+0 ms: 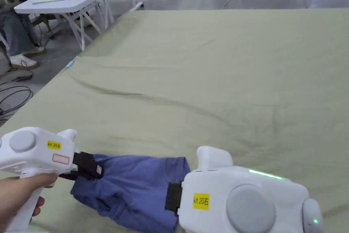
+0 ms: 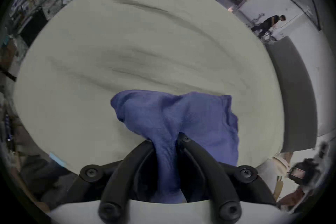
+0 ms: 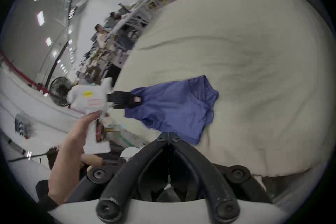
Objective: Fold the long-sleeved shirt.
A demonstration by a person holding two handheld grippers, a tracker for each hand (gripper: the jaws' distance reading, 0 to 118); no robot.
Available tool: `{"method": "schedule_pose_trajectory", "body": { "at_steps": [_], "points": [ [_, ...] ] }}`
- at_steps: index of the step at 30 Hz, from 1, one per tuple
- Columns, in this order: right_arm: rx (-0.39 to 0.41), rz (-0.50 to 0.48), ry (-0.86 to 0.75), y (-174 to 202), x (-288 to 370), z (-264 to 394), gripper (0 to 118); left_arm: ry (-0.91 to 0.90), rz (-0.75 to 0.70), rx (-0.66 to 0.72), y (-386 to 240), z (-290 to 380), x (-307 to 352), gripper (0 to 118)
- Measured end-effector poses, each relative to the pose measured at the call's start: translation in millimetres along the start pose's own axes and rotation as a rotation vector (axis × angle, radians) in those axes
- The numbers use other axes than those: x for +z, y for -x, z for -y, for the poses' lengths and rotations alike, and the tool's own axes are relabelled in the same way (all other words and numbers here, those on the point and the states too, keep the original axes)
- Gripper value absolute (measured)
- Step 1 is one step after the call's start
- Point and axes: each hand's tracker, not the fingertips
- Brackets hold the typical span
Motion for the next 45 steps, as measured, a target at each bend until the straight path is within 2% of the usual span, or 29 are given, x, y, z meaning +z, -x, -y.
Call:
{"method": "schedule_pose_trajectory", "body": {
  "at_steps": [3,5,6,7,9,10,14,16,18,19,20,21,22,24,25,27,34,36,38,41,45],
  "points": [
    [0.061,-0.042,0.012,34,-2,5,0,0.008,-0.077,0.039,39,-9,1,8],
    [0.075,-0.047,0.012,44,-1,7,0,0.014,-0.098,0.064,52,-8,-1,10],
    [0.086,-0.053,0.017,46,0,8,0,0.015,-0.102,0.082,55,-7,-1,23],
    [0.104,-0.053,0.024,47,-1,8,0,0.011,-0.097,0.1,65,-9,-4,46],
    [0.13,-0.002,0.058,44,-4,7,0,-0.022,-0.131,0.123,66,-7,3,108],
    [0.119,0.005,0.052,40,-1,6,0,-0.05,-0.162,0.12,62,-7,8,115],
    [0.087,-0.018,0.038,25,21,6,0,-0.219,-0.296,0.068,31,-2,48,115],
    [0.035,-0.062,0.057,18,31,5,0,-0.238,-0.225,0.054,6,5,70,115],
    [0.037,-0.068,0.034,11,47,5,0,-0.24,-0.089,0.097,-16,9,85,115],
    [0.04,-0.065,0.017,8,55,6,0,-0.214,-0.017,0.118,-16,5,91,113],
    [0.045,-0.06,-0.004,4,66,6,0,-0.219,0.057,0.1,-30,8,100,104],
    [0.044,-0.059,-0.026,-2,79,4,0,-0.271,0.085,0.026,-51,14,113,60],
    [0.038,-0.065,-0.053,-8,94,2,0,-0.296,0.053,-0.037,-72,17,122,0],
    [0.042,-0.053,-0.143,-24,128,-4,0,-0.382,-0.06,-0.183,-129,29,153,0],
    [0.056,-0.009,-0.202,-31,148,-8,0,-0.425,-0.08,-0.247,-151,35,164,0],
    [0.101,0.145,-0.365,-43,200,-14,0,-0.577,-0.054,-0.336,-207,51,189,0],
    [0.316,0.548,-0.911,-75,343,6,0,-1.141,-0.041,-0.37,-328,104,255,0],
    [0.294,0.663,-0.994,-88,370,17,0,-1.201,0.005,-0.359,-365,130,258,0],
    [0.276,0.681,-1.03,-103,392,26,0,-1.211,0.053,-0.378,-391,148,259,0],
    [0.242,0.649,-1.051,-120,415,46,0,-1.199,0.095,-0.393,-422,174,254,0],
    [0.262,0.653,-1.06,-129,423,69,0,-1.185,0.104,-0.393,-440,196,242,0]
  ]
}}
